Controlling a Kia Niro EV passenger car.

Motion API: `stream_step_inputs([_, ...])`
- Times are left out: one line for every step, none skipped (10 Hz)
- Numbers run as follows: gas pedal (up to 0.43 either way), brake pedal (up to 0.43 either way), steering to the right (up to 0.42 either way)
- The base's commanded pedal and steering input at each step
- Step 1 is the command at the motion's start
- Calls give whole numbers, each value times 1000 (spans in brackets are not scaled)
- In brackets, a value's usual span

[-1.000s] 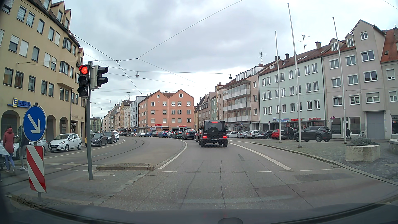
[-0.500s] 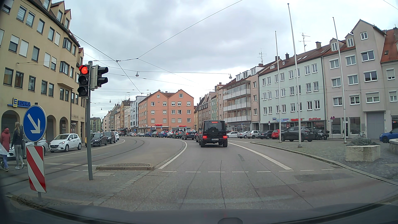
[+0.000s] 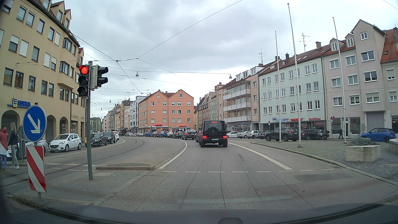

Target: Follow the waypoints while adhering to traffic rules and regulations

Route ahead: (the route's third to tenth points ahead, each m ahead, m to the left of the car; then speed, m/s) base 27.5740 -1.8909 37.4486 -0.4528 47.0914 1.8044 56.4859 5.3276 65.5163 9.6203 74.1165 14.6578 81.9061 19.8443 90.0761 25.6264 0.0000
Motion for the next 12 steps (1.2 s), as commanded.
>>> stream_step_inputs([0,207,20])
stream_step_inputs([0,207,20])
stream_step_inputs([0,207,20])
stream_step_inputs([0,207,20])
stream_step_inputs([0,207,20])
stream_step_inputs([0,207,20])
stream_step_inputs([0,207,20])
stream_step_inputs([0,207,20])
stream_step_inputs([0,207,20])
stream_step_inputs([0,207,20])
stream_step_inputs([0,207,20])
stream_step_inputs([0,207,20])
